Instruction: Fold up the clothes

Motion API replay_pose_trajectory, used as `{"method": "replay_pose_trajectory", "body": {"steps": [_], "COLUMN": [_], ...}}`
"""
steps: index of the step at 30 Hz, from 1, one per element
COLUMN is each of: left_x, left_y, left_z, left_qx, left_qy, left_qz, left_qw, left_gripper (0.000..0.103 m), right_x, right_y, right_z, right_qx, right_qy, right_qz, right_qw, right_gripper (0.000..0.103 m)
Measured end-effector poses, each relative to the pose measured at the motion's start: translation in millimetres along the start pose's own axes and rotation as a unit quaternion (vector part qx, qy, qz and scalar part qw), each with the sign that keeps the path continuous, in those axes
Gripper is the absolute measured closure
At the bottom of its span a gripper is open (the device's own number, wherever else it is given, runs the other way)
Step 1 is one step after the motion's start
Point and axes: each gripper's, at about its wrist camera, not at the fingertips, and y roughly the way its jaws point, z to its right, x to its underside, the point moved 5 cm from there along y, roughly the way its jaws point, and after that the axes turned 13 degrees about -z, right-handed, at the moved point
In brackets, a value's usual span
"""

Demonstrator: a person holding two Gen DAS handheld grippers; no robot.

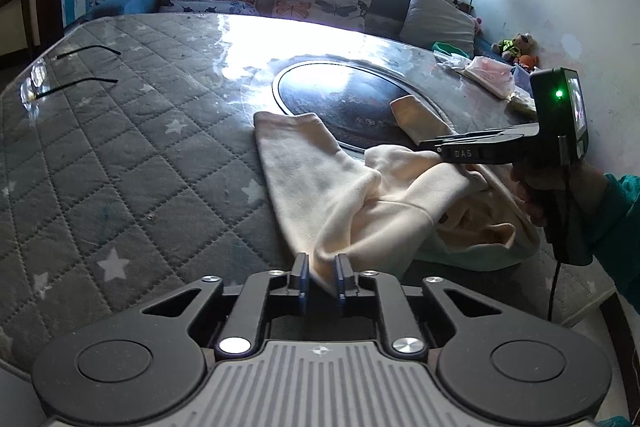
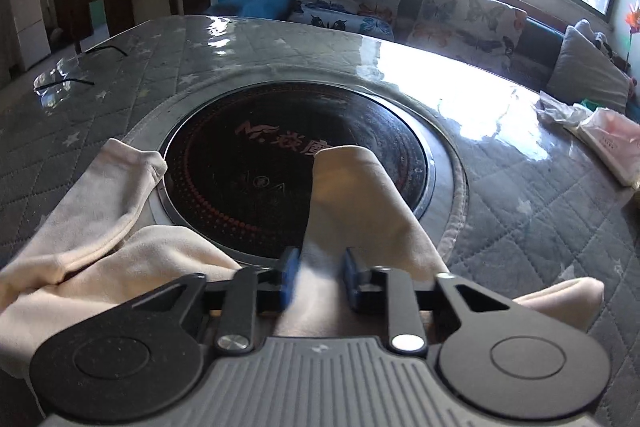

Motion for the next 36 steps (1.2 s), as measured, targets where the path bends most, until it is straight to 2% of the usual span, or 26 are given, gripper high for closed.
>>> {"method": "replay_pose_trajectory", "body": {"steps": [1,3,5,11,17,21,27,33,36], "left_x": [-1,-3,-7,-23,-47,-63,-83,-91,-91], "left_y": [-2,-8,-12,-17,-6,9,30,47,54], "left_z": [0,-1,-2,-3,6,16,28,36,38], "left_qx": [-0.002,-0.005,-0.011,-0.019,-0.007,-0.003,0.003,0.001,0.001], "left_qy": [0.002,0.007,0.011,0.016,0.03,0.048,0.064,0.078,0.08], "left_qz": [0.004,0.013,0.024,0.047,0.062,0.06,0.053,0.04,0.03], "left_qw": [1.0,0.9999,0.9996,0.9986,0.9976,0.997,0.9965,0.9961,0.9963], "left_gripper": [0.084,0.073,0.068,0.06,0.058,0.058,0.058,0.058,0.058], "right_x": [0,1,3,6,23,53,115,174,191], "right_y": [-1,-3,-7,-45,-98,-137,-169,-167,-161], "right_z": [1,3,4,17,42,68,106,140,147], "right_qx": [0.003,0.011,0.017,0.045,0.083,0.134,0.203,0.237,0.233], "right_qy": [-0.001,-0.004,-0.005,-0.002,0.02,0.047,0.117,0.19,0.211], "right_qz": [0.003,0.011,0.023,0.085,0.143,0.168,0.151,0.1,0.071], "right_qw": [1.0,1.0,1.0,0.995,0.986,0.976,0.96,0.947,0.947], "right_gripper": [0.096,0.097,0.098,0.099,0.099,0.099,0.099,0.099,0.099]}}
